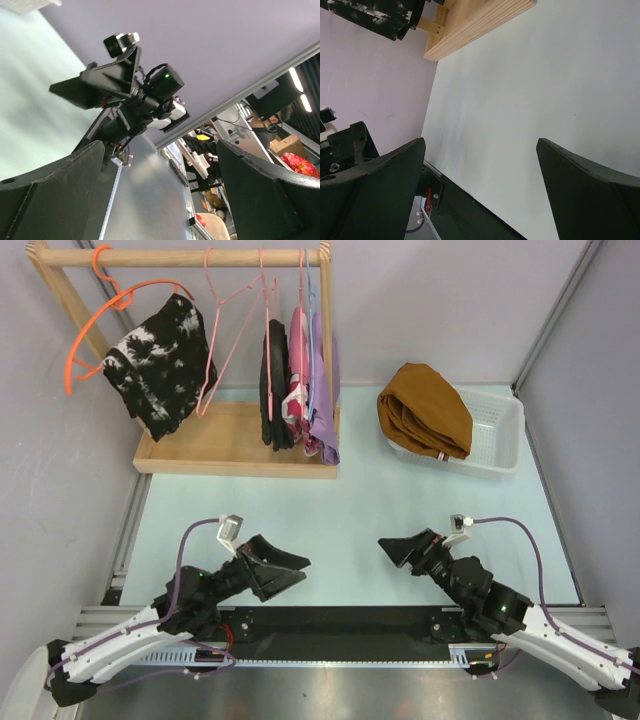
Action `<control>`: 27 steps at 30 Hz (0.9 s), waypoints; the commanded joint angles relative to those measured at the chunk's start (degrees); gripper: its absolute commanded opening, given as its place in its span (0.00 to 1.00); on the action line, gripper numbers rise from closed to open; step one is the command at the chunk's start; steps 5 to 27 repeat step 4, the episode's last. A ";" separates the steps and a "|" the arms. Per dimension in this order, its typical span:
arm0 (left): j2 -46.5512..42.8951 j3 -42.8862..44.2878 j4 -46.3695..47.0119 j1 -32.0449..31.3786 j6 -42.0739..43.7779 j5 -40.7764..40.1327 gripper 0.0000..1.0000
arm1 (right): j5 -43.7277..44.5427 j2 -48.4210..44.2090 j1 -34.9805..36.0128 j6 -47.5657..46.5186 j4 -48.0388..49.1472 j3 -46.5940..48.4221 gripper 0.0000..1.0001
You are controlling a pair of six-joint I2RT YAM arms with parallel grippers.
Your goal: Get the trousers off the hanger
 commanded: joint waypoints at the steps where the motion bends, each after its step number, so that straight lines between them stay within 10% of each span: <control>1: -3.85 -12.28 -2.79 -0.25 1.02 -1.30 1.00 | 1.18 -0.01 -0.20 0.21 2.62 -8.17 1.00; 4: -4.12 -12.89 10.66 -0.25 1.47 4.13 1.00 | -6.19 -0.62 -0.99 0.73 11.55 -8.34 1.00; 27: -4.12 -12.89 10.66 -0.25 1.47 4.13 1.00 | -6.19 -0.62 -0.99 0.73 11.55 -8.34 1.00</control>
